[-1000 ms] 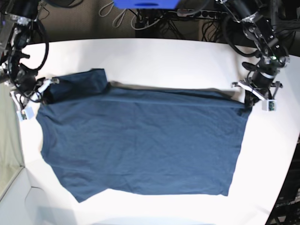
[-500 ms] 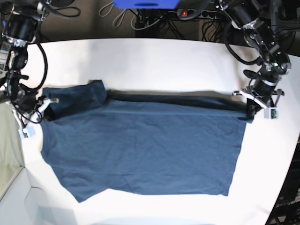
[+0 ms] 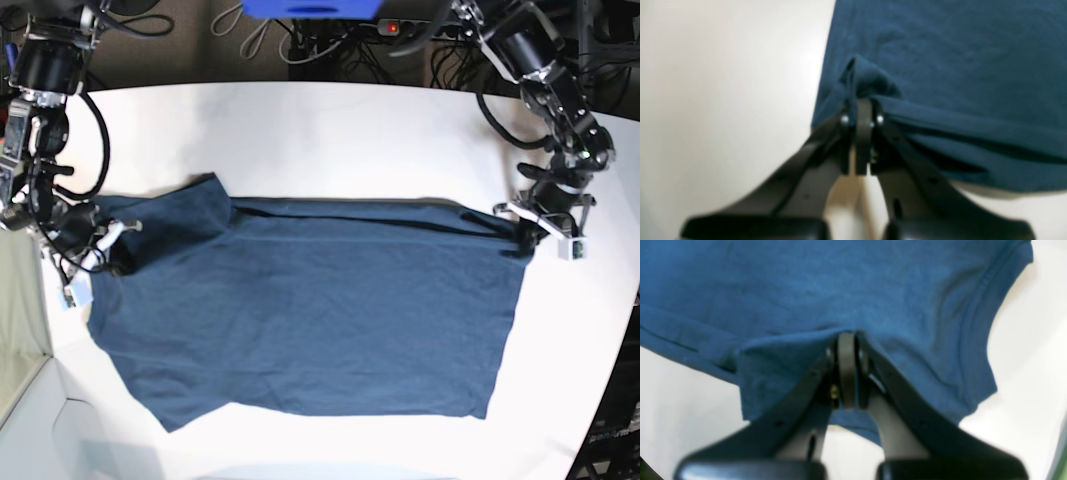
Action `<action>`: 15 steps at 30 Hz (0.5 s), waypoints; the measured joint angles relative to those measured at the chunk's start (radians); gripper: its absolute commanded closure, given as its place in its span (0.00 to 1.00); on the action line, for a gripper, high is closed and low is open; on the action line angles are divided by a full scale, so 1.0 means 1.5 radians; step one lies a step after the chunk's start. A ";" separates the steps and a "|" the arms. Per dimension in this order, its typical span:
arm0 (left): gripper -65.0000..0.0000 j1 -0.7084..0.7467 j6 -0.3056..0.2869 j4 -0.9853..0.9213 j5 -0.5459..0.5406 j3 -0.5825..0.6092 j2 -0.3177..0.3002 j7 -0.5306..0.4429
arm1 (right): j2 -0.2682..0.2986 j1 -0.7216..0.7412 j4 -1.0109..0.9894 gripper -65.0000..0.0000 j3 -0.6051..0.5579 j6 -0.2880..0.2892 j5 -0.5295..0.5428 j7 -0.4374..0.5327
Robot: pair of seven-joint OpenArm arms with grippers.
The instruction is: Layout the t-shirt on the table in an organized manner, then fold the t-shirt properly
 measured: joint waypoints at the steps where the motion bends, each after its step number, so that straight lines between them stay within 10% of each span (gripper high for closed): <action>1: 1.00 -0.003 -0.001 -0.003 -0.004 0.003 -0.005 -0.002 | 0.002 0.002 -0.001 1.00 -0.001 0.000 0.000 0.002; 15: 1.00 -0.014 -0.001 -0.005 -0.004 0.003 -0.014 -0.004 | 0.024 0.052 -0.097 1.00 -0.001 -0.002 0.000 0.007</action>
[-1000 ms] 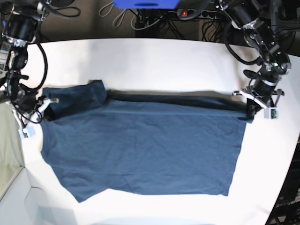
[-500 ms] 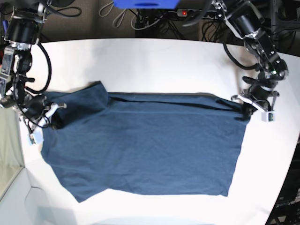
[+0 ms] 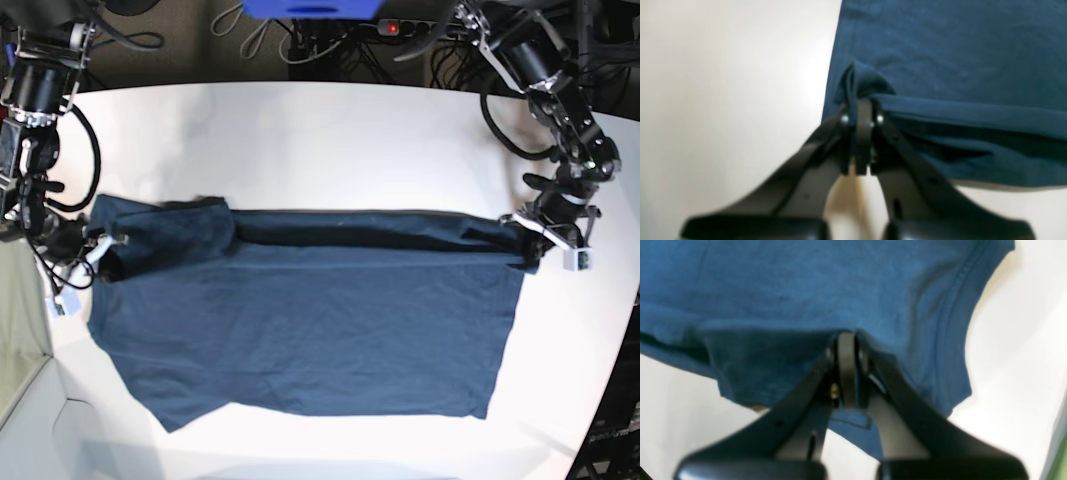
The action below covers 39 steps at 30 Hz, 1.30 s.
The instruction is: Layout the t-shirt on the table in an organized manner, then fold the t-shirt properly
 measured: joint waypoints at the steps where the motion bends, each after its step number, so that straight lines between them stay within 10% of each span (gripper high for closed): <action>1: 1.00 0.000 0.000 0.000 0.000 0.000 0.000 0.002 | 0.000 0.000 0.000 1.00 0.000 0.000 0.000 0.006; 24: 0.98 -0.032 0.000 -0.055 0.002 0.001 -0.002 -0.003 | -0.001 -0.002 -0.003 1.00 0.000 0.000 0.000 0.020; 34: 0.43 -0.087 0.000 -0.126 0.064 -0.003 -0.018 0.002 | -0.003 0.045 -0.068 0.51 -0.040 0.001 -0.063 -0.005; 39: 0.13 -0.061 0.001 -0.064 0.064 -0.006 -0.014 0.005 | 0.001 -0.003 -0.013 0.41 -0.020 0.003 -0.070 -0.010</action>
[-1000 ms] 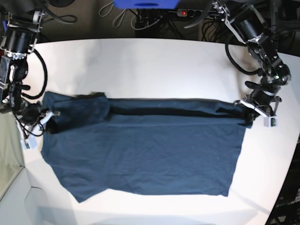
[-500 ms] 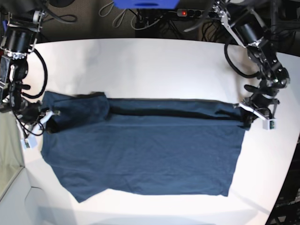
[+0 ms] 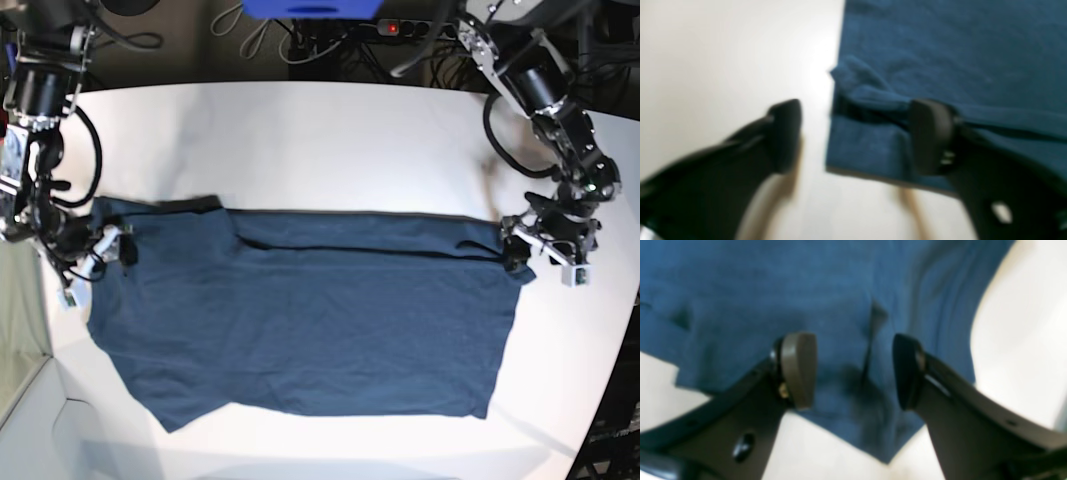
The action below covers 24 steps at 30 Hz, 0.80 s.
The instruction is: Layout the t-shirt on the table in an organized manner, then fold the t-shirt properly
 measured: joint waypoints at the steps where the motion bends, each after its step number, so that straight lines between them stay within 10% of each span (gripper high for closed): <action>1: 0.08 0.011 -0.002 0.023 -0.003 0.001 0.001 -0.002 | -0.003 -0.016 0.025 0.41 0.015 0.000 0.001 -0.007; 24: 0.01 0.065 -0.005 -0.032 -0.094 0.004 -0.001 -0.031 | -0.068 -0.107 0.061 0.41 0.065 0.000 0.000 0.014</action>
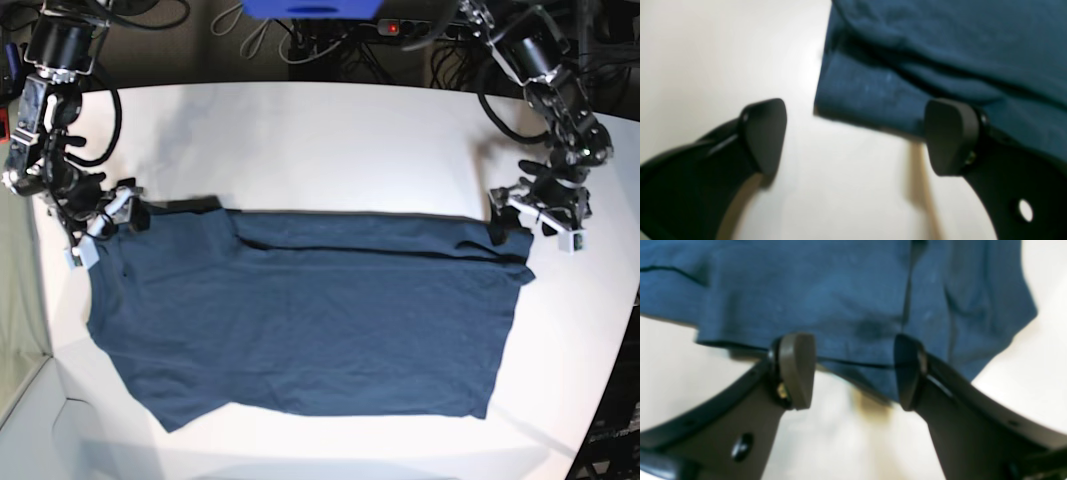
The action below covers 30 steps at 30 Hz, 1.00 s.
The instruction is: Layout the t-shirt on the table in an organized manner, then fold the t-shirt properly
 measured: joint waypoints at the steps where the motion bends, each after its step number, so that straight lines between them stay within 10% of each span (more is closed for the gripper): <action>1: 0.01 -0.008 0.000 -0.009 0.002 0.000 -0.001 0.002 | 0.000 -0.001 -0.010 0.41 0.000 0.000 0.001 0.008; 12: 0.05 -0.024 -0.001 -0.035 -0.005 0.001 0.001 -0.011 | -0.001 -0.002 -0.048 0.41 0.001 0.000 0.000 0.047; 22: 0.96 -0.017 -0.001 -0.039 -0.010 0.047 0.002 0.000 | 0.026 -0.006 -0.047 0.41 0.010 0.001 0.003 0.042; 30: 1.00 -0.019 -0.001 -0.039 -0.005 0.048 0.002 0.003 | 0.033 -0.017 -0.047 0.41 0.038 0.000 0.000 0.042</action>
